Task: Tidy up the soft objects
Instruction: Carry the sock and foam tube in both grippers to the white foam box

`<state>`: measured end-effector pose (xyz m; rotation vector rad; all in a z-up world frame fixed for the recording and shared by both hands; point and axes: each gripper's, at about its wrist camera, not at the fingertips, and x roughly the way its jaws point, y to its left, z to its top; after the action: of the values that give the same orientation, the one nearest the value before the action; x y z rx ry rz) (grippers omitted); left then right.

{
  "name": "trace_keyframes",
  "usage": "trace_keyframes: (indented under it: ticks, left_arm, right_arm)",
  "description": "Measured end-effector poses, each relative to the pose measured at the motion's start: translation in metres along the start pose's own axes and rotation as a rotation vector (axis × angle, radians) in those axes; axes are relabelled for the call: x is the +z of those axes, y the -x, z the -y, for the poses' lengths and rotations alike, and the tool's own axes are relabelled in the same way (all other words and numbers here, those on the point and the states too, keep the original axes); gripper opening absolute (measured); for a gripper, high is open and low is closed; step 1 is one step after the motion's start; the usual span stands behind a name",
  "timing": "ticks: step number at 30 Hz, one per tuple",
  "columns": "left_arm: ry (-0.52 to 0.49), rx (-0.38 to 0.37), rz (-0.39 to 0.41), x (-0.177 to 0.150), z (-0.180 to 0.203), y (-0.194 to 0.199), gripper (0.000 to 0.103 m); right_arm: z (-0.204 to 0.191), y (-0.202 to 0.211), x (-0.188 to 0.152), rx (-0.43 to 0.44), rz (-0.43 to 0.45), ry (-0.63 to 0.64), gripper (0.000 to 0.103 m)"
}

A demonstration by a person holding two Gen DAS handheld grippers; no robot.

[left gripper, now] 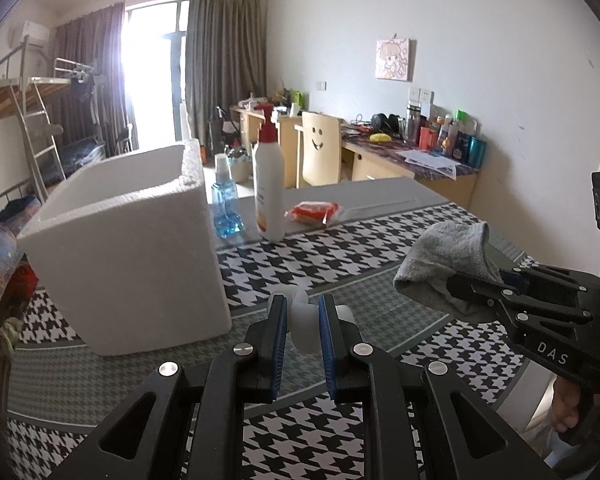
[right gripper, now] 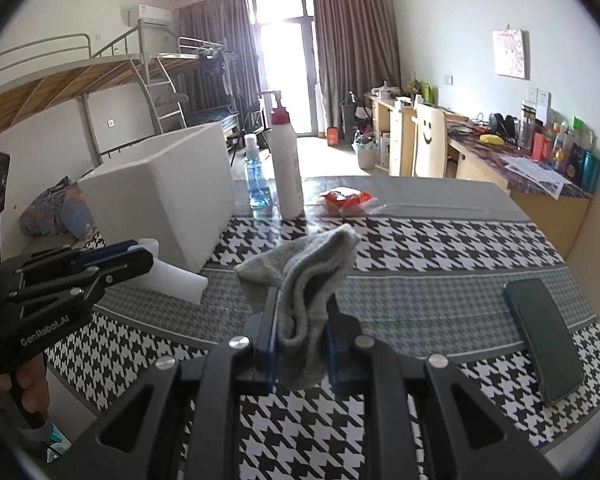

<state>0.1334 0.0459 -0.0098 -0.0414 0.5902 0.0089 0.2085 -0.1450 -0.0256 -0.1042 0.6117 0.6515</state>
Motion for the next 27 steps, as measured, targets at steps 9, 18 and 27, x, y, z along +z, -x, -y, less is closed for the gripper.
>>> trace_keyframes:
  ticks: [9,18,27]
  left_arm:
    - [-0.005,0.029,0.033,0.012,-0.006,0.005,0.017]
    - [-0.016,0.041,0.061,0.021,-0.010,0.012,0.017]
    - [-0.025,0.049,0.087,0.028,-0.012,0.019,0.017]
  right_arm:
    - [-0.005,0.002,0.010,0.027,0.026,0.007,0.023]
    - [-0.008,0.005,0.023,0.044,0.058,0.021,0.023]
    - [-0.017,0.006,0.037,0.050,0.090,0.052,0.023]
